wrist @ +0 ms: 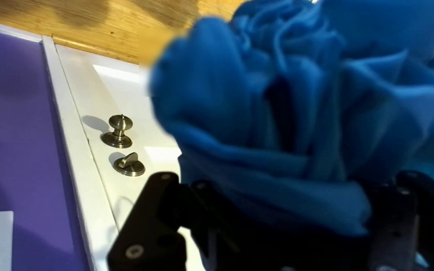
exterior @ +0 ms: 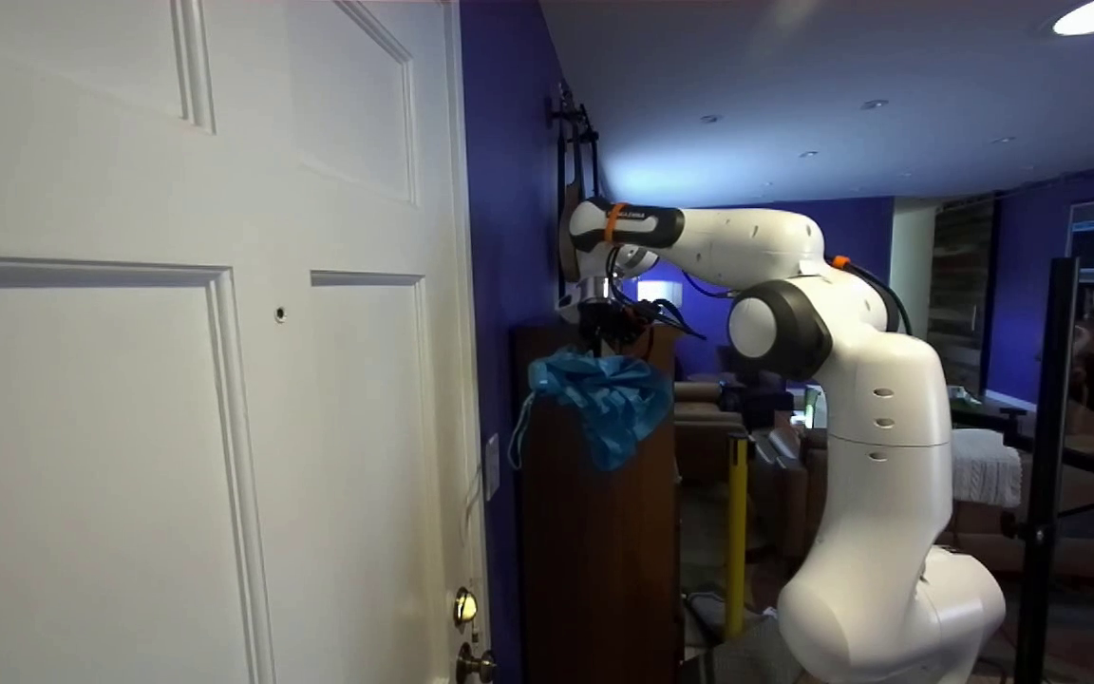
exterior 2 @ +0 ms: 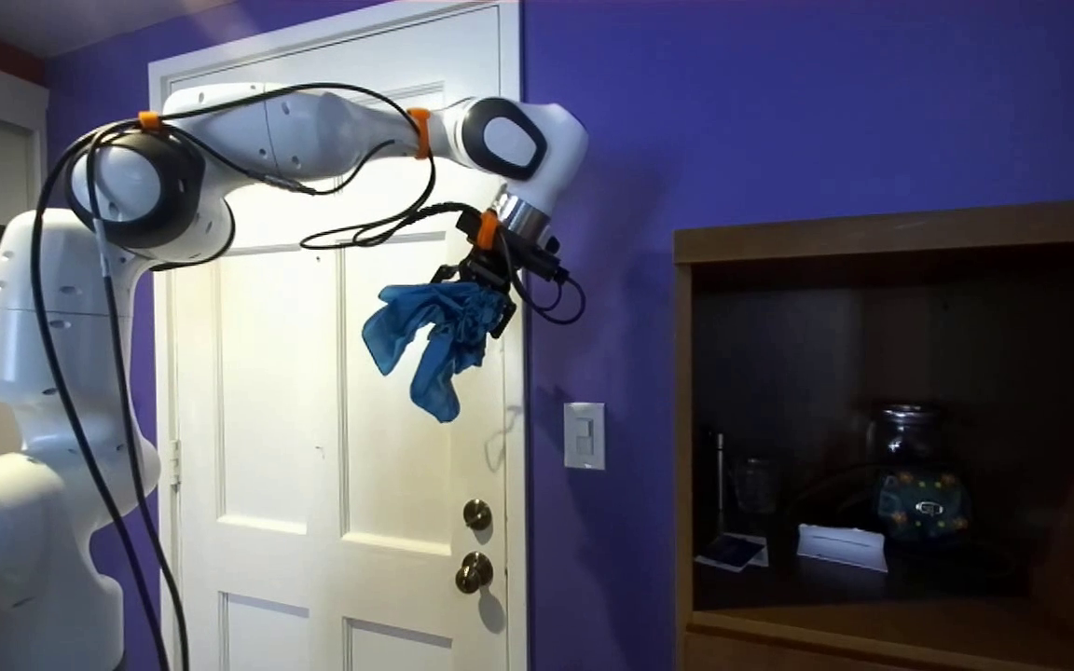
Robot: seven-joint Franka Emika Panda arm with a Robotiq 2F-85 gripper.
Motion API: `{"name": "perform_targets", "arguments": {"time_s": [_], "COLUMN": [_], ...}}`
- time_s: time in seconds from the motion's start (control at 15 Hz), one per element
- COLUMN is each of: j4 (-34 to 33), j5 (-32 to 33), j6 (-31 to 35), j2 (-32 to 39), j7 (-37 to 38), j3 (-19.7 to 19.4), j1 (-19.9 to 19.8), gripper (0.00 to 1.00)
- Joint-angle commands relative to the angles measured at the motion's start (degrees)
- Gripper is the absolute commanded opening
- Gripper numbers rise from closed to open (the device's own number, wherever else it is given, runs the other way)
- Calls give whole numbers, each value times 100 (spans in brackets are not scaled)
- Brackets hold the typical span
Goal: Pick up the blue item and hand it on the middle of the door
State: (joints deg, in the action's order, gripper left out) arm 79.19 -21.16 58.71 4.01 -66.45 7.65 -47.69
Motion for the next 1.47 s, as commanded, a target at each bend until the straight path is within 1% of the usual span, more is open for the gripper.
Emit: {"name": "perform_targets", "arguments": {"time_s": [0.0,0.07,0.13,0.2,0.4,0.6,0.73,0.87,1.07,1.27,1.4], "j4": [-12,2,6,109,586,1100,1467,1829,2313,2802,3089], "j5": [-30,-29,-28,1,50,77,35,-11,13,-161,-240], "j6": [-31,-28,-27,-24,5,83,167,196,227,352,551], "j2": [-6,-15,-16,-11,-166,-334,-440,-508,-540,-589,-616], "j7": [-35,-41,-45,-48,-112,-113,-94,-80,-404,-541,-735], "j3": [-690,-691,-691,-750,-1192,-1552,-1725,-1805,-1873,-1923,-1921], "j1": [650,651,651,791,1423,1979,2300,2552,2816,2966,3049], "gripper": [6,6,1,1,1,1,1,1,1,1,1]}}
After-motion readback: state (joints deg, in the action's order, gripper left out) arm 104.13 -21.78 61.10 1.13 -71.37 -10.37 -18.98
